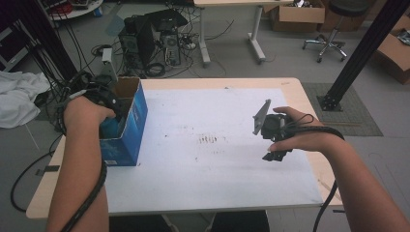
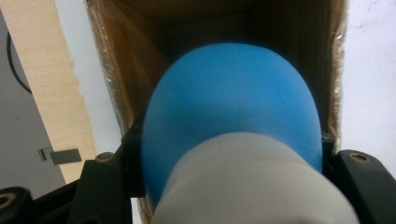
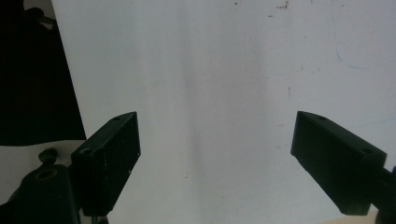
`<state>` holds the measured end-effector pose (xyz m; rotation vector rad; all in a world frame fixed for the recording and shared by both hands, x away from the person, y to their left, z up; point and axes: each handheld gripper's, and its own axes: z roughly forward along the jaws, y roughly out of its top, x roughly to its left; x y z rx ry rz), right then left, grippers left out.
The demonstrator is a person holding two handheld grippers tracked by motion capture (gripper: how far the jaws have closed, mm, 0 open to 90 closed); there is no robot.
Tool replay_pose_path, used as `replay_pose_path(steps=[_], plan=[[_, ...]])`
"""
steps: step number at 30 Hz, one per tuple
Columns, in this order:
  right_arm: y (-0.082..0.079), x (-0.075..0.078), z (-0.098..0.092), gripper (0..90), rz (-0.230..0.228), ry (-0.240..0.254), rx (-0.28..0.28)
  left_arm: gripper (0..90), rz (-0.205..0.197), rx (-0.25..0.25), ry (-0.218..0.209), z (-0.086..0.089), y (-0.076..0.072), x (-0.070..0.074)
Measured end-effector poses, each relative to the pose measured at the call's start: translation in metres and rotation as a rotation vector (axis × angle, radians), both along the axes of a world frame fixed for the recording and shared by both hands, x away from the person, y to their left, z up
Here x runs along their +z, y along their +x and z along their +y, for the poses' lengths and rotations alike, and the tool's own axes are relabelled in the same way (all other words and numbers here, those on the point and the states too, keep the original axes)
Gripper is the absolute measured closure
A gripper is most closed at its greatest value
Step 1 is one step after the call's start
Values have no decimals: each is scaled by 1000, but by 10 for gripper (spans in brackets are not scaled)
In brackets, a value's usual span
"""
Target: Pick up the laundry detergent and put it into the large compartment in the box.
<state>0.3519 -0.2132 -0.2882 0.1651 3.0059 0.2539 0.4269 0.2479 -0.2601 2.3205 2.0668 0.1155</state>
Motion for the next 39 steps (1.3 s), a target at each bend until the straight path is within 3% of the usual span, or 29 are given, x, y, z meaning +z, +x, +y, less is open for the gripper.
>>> replay_pose_path(steps=[14, 16, 25, 29, 33, 39], plan=[[0, -3, -1, 159, 2, -1, -3, 394, 10, -10, 19, 0, 2, -31], [0, -3, -2, 159, 3, -2, -5, 394, -5, -5, 18, 0, 1, -31], [0, -4, -3, 159, 0, 2, -9, 392, 7, -1, 27, -2, 2, -32], [0, -3, -2, 159, -4, 4, -9, 388, 17, 28, 13, -1, 1, -31], [0, -3, -1, 159, -5, 2, -8, 368, 19, 18, -12, 0, 1, -29], [0, -1, 1, 159, -4, -2, -4, 352, 18, 9, -3, 0, 1, -28]])
